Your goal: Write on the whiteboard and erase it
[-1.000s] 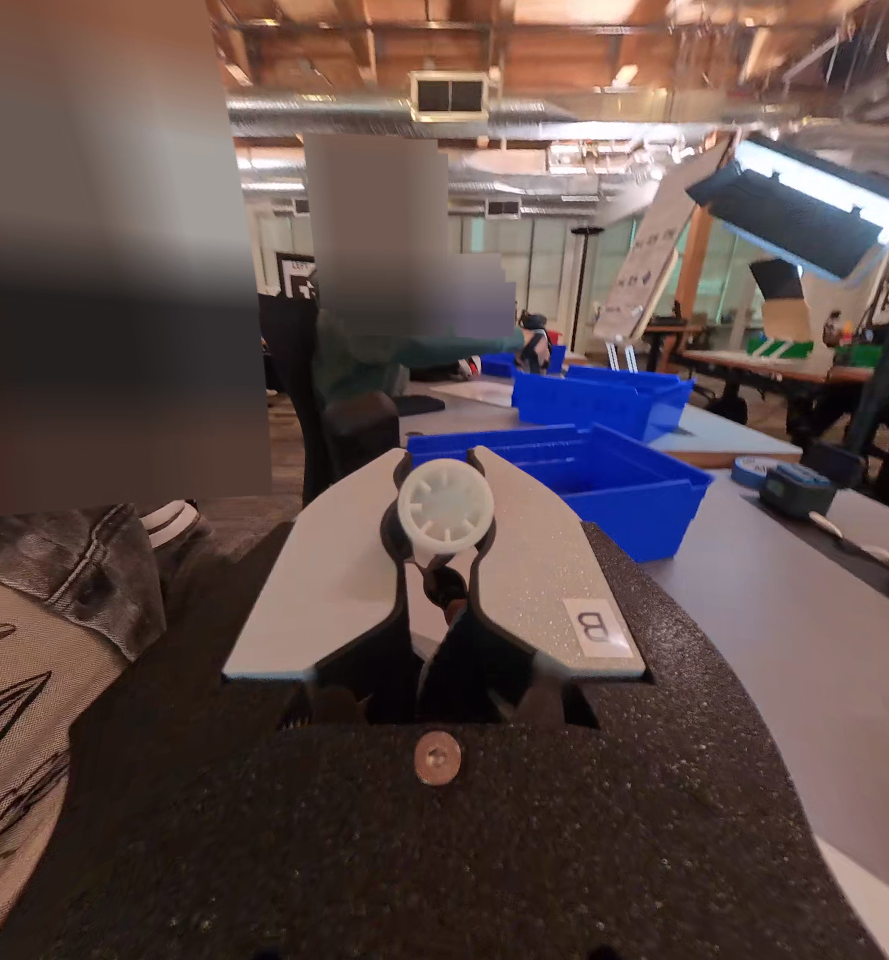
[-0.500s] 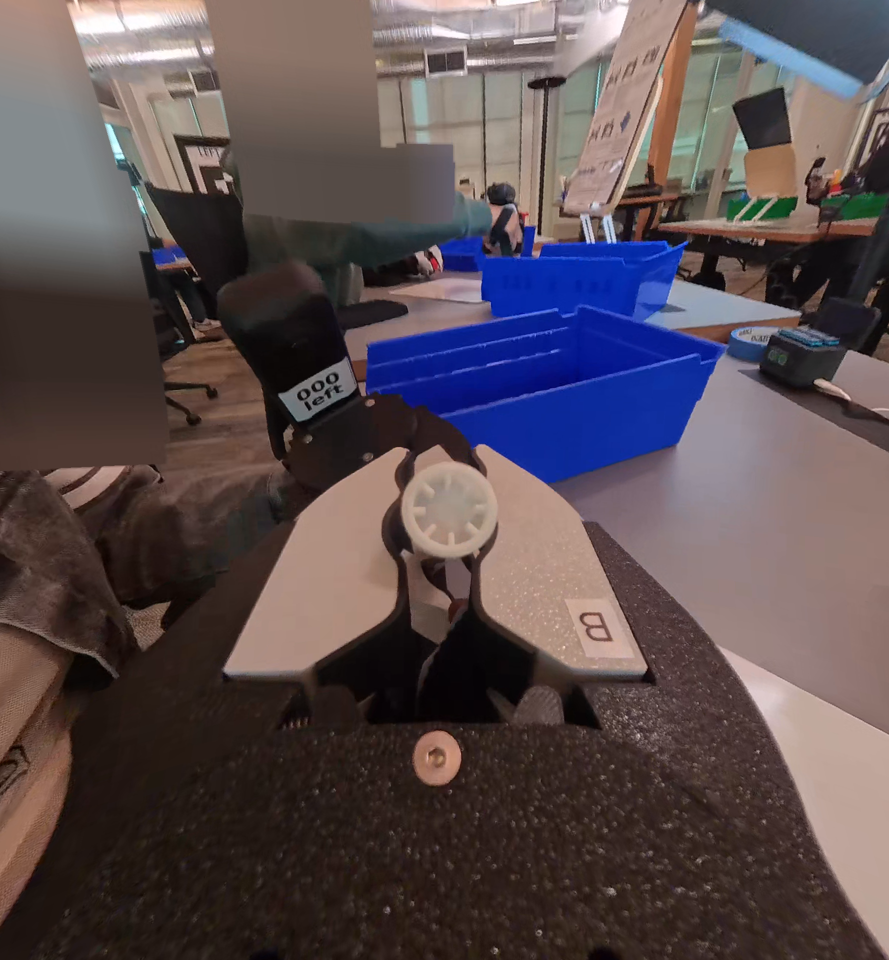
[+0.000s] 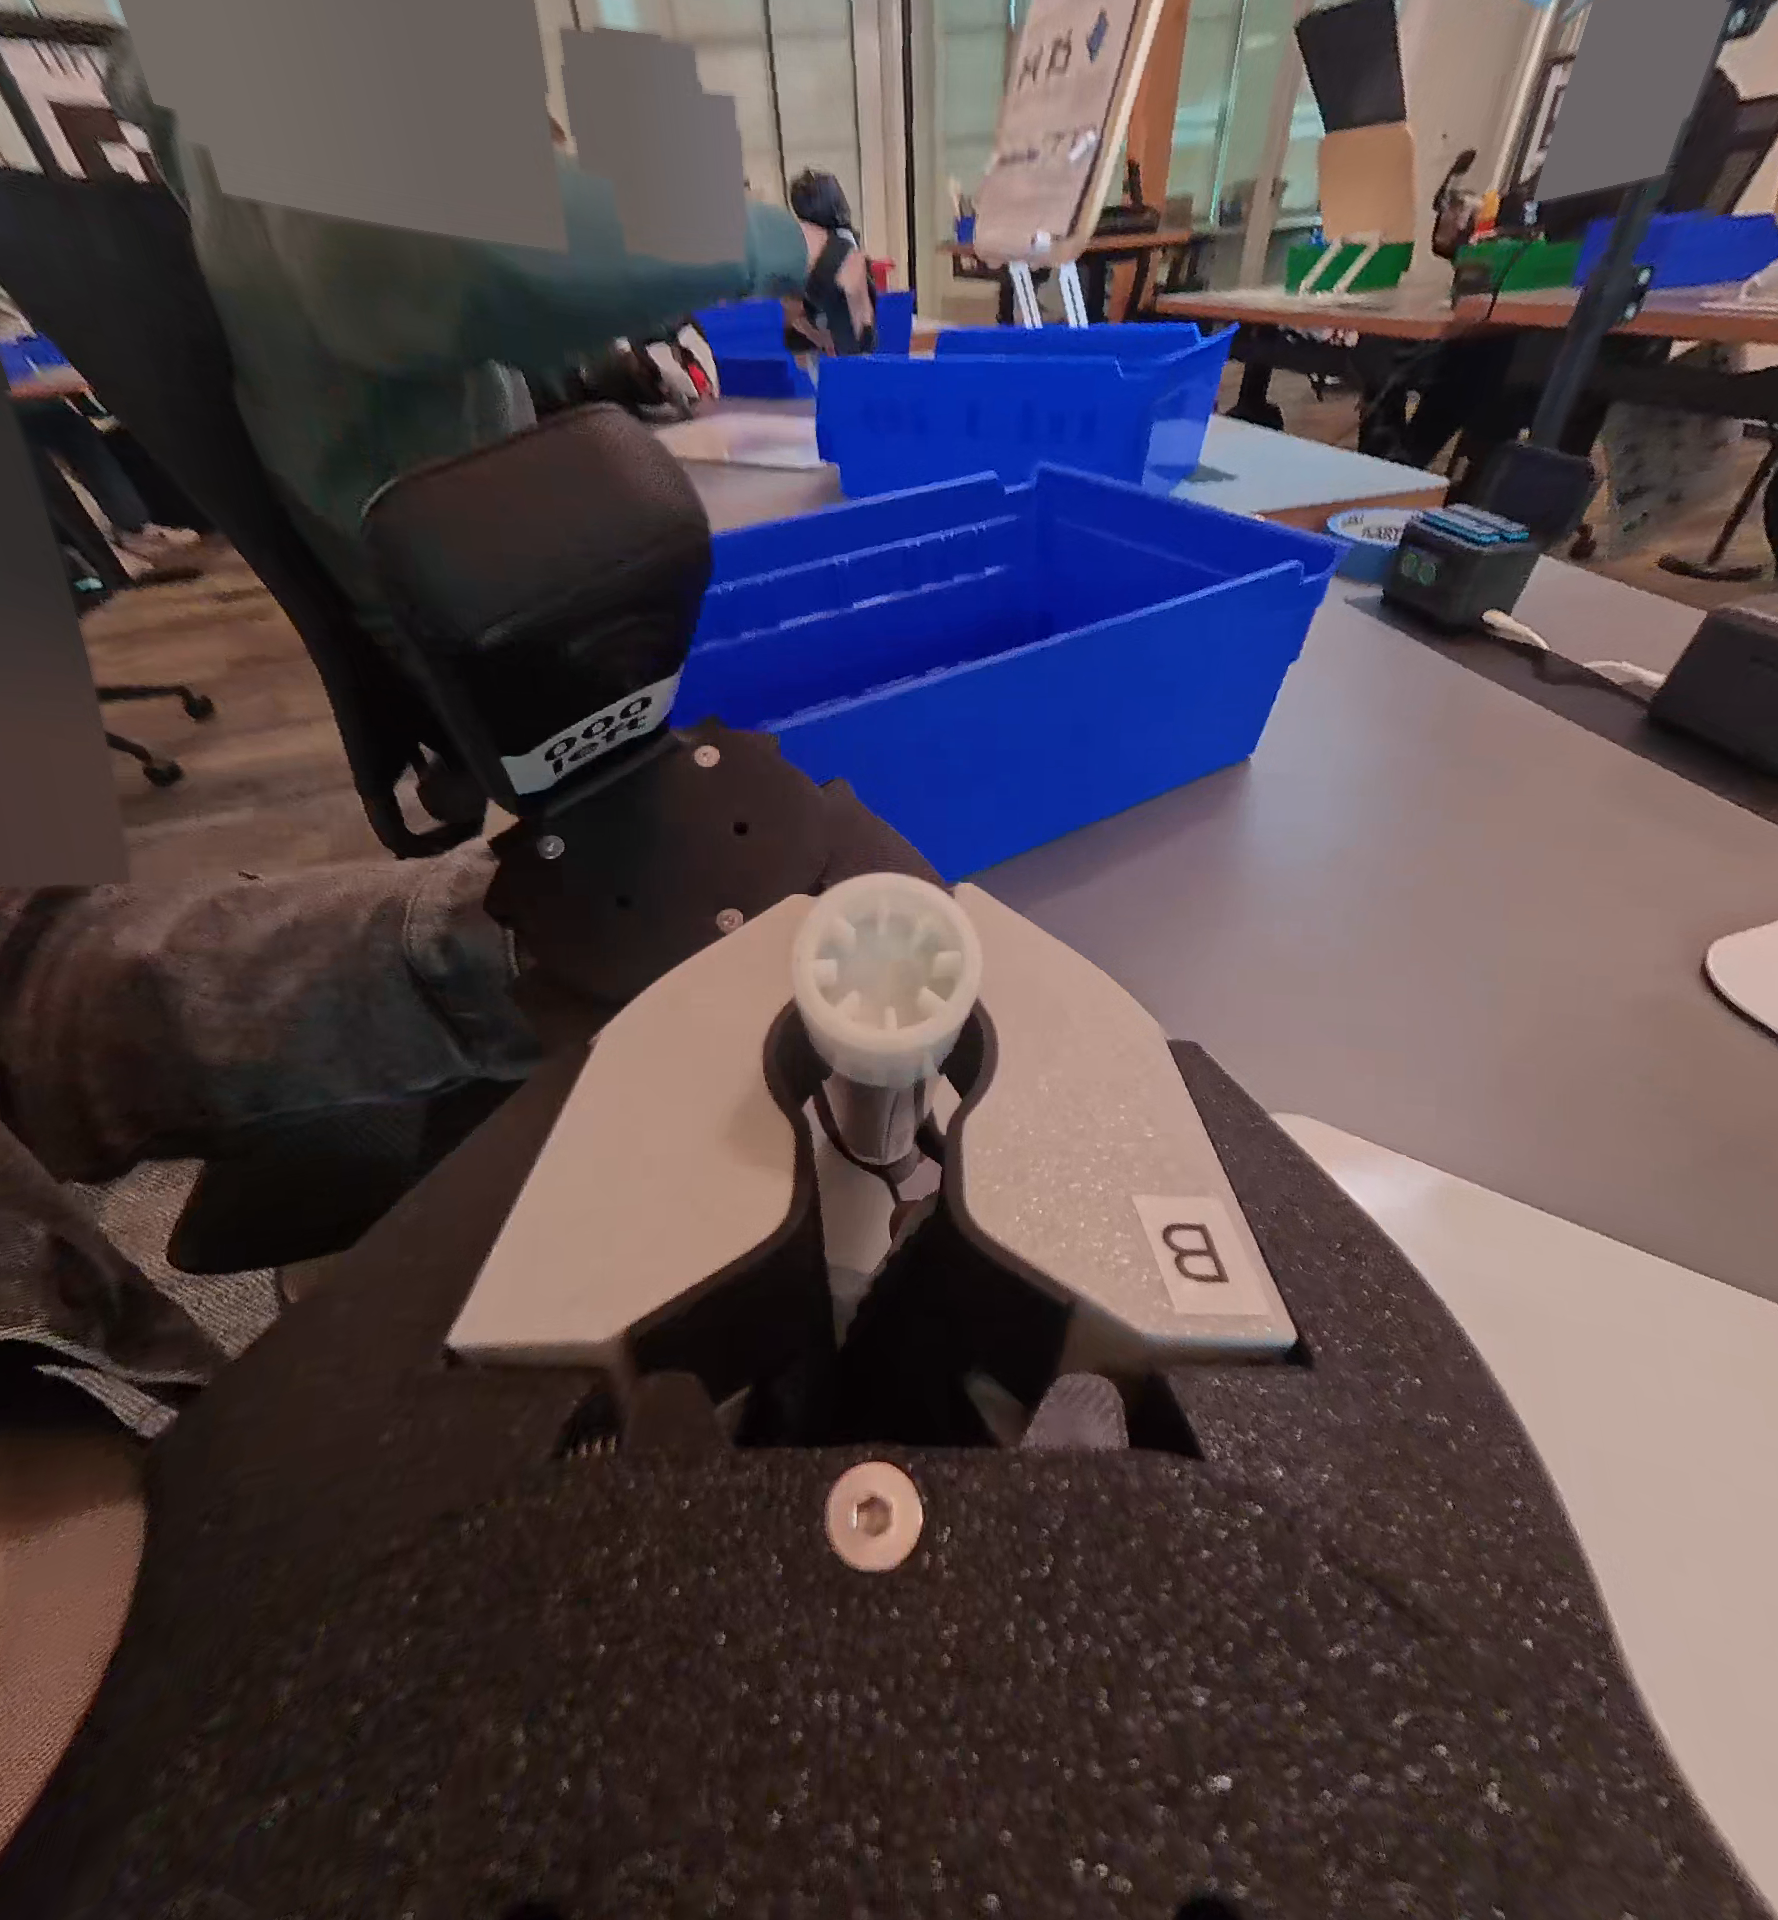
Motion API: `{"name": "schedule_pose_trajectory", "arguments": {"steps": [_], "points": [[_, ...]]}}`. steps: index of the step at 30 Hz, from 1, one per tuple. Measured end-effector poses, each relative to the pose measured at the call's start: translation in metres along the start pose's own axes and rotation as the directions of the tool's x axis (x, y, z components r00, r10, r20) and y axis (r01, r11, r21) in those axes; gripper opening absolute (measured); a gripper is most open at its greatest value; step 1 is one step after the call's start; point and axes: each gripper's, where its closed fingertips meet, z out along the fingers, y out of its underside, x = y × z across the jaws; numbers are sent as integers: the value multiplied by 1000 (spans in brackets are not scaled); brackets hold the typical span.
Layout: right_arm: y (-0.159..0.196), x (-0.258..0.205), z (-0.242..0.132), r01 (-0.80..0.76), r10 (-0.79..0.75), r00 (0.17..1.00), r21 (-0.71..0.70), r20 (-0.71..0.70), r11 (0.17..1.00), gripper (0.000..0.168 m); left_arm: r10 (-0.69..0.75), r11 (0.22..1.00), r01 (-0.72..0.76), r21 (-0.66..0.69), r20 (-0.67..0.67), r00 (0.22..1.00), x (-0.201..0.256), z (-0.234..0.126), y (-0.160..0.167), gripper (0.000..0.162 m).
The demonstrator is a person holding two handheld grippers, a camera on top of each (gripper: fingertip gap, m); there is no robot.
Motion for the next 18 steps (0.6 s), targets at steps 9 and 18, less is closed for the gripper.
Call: {"name": "schedule_pose_trajectory", "arguments": {"steps": [9,18], "points": [[39,15,7,-67,57,993,-100,-104,993,21,-58,991,54,-120,-23,998,0,9,15,7],[25,8,7,-51,50,997,-15,-67,999,20,-36,997,32,-68,-52,998,3,6,7,8]]}}
